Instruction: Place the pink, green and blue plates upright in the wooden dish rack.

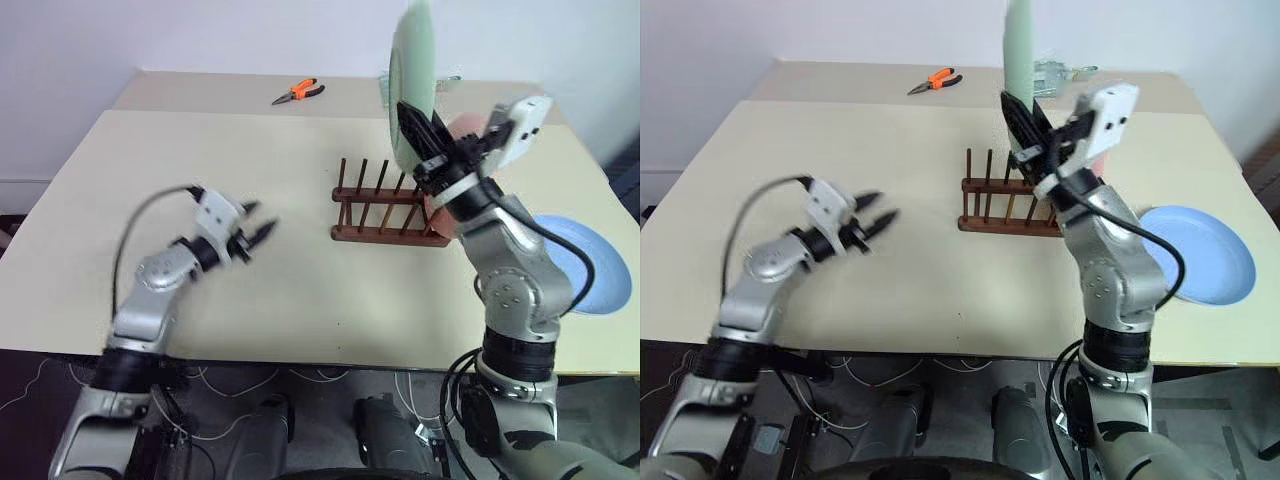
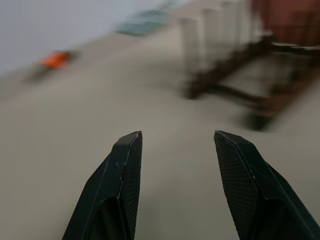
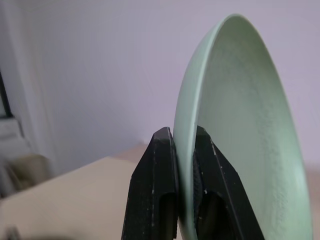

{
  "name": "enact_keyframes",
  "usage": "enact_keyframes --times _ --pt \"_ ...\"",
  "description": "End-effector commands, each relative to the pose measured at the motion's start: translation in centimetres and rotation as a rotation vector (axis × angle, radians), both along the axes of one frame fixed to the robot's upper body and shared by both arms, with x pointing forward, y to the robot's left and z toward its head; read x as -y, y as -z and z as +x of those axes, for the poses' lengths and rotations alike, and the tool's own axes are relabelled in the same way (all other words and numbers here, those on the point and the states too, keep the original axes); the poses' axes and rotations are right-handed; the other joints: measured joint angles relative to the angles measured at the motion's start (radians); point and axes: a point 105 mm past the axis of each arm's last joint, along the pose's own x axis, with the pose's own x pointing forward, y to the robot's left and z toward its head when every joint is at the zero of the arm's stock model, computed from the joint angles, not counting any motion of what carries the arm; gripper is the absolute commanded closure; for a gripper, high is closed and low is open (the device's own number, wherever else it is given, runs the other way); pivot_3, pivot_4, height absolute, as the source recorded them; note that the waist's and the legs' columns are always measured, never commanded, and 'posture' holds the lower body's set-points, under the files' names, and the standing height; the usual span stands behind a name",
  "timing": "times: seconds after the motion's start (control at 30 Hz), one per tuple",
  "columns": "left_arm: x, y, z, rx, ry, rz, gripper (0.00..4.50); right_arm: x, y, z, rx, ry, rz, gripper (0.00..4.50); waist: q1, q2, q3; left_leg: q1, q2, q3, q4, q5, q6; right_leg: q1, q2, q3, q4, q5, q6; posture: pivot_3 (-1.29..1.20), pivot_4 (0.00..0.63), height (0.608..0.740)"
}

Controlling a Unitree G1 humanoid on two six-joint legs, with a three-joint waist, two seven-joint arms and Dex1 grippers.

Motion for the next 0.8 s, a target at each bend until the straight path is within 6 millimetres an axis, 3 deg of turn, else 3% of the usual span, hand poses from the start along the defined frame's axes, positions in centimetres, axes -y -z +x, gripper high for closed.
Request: enact_keyframes --times 0.03,0.2,0.47,0.5,0.53,0.7,0.8 --pt "0.8 -2.6 -0.3 0.064 0.052 -0.046 2.21 0.4 -1.4 -1.2 0.013 -0.039 0.085 4.50 -0.004 0.002 0.001 0.000 0.000 0.000 0.000 0.000 0.000 0.000 0.000 0.000 0.000 0.000 0.000 0.00 0.150 0.740" --pt "1.4 -2.1 -0.4 0.047 0.067 -0.029 2.21 0.7 -0.6 -1.3 -0.056 -0.073 0.139 4.50 -0.005 0.004 0.001 0.000 0.000 0.002 0.000 0.000 0.000 0.000 0.001 0.000 0.000 0.001 0.003 0.00 0.150 0.740" --pt "1.5 -2.0 -0.7 0.042 0.071 -0.019 2.21 1.2 1.0 0.2 -0.156 -0.022 0.127 4.50 -0.005 0.004 0.001 0.000 0.000 0.002 0.000 0.000 0.000 0.000 0.001 0.000 0.001 0.001 0.003 0.00 0.150 0.740" --pt "1.5 -1.9 -0.7 0.041 0.072 -0.018 2.12 1.3 1.1 0.4 -0.155 -0.007 0.114 3.75 -0.005 0.004 0.001 0.000 0.000 0.002 0.000 0.000 0.000 0.000 0.001 0.000 0.001 0.001 0.003 0.00 0.150 0.740" --pt "1.6 -1.9 -0.8 0.040 0.072 -0.017 2.12 1.4 1.1 0.5 -0.154 0.002 0.105 3.43 -0.004 0.004 0.001 0.000 0.000 0.002 0.000 0.000 0.000 0.000 0.001 0.000 0.001 0.001 0.003 0.00 0.150 0.740" --pt "1.7 -1.6 -1.0 0.034 0.075 -0.011 2.12 1.6 0.1 0.8 -0.076 0.070 0.031 0.97 -0.004 0.004 0.001 0.000 0.000 0.002 0.000 0.000 0.000 0.000 0.001 0.000 0.000 0.001 0.003 0.00 0.150 0.740" --pt "1.7 -1.4 -1.0 0.028 0.077 -0.008 2.12 1.8 -1.3 0.8 0.030 0.125 -0.066 0.97 -0.004 0.004 0.001 0.000 0.000 0.002 0.000 0.000 0.000 0.000 0.001 0.000 0.000 0.001 0.003 0.00 0.150 0.740"
